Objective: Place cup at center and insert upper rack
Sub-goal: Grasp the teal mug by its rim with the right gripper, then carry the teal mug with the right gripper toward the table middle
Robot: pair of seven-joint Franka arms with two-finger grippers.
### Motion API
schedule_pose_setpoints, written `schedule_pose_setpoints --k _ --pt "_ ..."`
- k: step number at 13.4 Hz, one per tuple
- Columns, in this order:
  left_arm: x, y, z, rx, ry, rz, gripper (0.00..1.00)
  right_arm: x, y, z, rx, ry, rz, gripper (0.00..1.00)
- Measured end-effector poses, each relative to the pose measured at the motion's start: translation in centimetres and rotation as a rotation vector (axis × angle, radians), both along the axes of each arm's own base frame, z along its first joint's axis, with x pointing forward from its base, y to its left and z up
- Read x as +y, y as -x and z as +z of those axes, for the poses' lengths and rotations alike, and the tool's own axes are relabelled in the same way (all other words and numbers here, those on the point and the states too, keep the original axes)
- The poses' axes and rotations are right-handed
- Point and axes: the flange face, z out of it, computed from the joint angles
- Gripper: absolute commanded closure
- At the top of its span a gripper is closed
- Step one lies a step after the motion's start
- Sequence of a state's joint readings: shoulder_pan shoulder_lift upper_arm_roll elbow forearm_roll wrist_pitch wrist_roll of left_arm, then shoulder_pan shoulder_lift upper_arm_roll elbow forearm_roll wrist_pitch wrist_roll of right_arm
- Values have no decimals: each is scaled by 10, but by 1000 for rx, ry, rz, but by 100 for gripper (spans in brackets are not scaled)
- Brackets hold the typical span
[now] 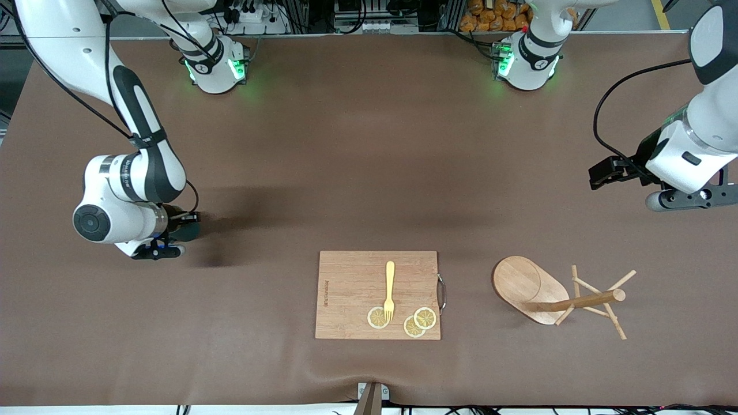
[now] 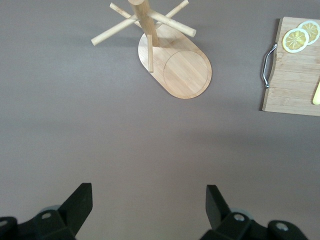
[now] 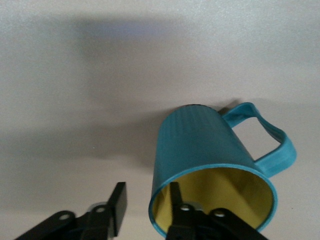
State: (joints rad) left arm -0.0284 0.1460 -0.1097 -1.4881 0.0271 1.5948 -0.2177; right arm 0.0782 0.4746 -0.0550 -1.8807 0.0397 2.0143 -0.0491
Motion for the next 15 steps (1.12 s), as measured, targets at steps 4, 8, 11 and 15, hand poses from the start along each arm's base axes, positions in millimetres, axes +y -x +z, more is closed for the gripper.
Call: schedule_pose_setpoints --k 4,8,11,15 --pt "1 0 0 -1 0 2 0 -1 -2 2 -6 2 -3 100" --pt "4 -1 0 -1 0 7 0 -1 -5 5 -16 2 -11 100" --pt "26 -3 0 -1 3 43 0 19 -18 24 -55 4 -60 100" --pt "45 -4 1 -2 13 54 0 123 -14 53 -71 12 -132 100"
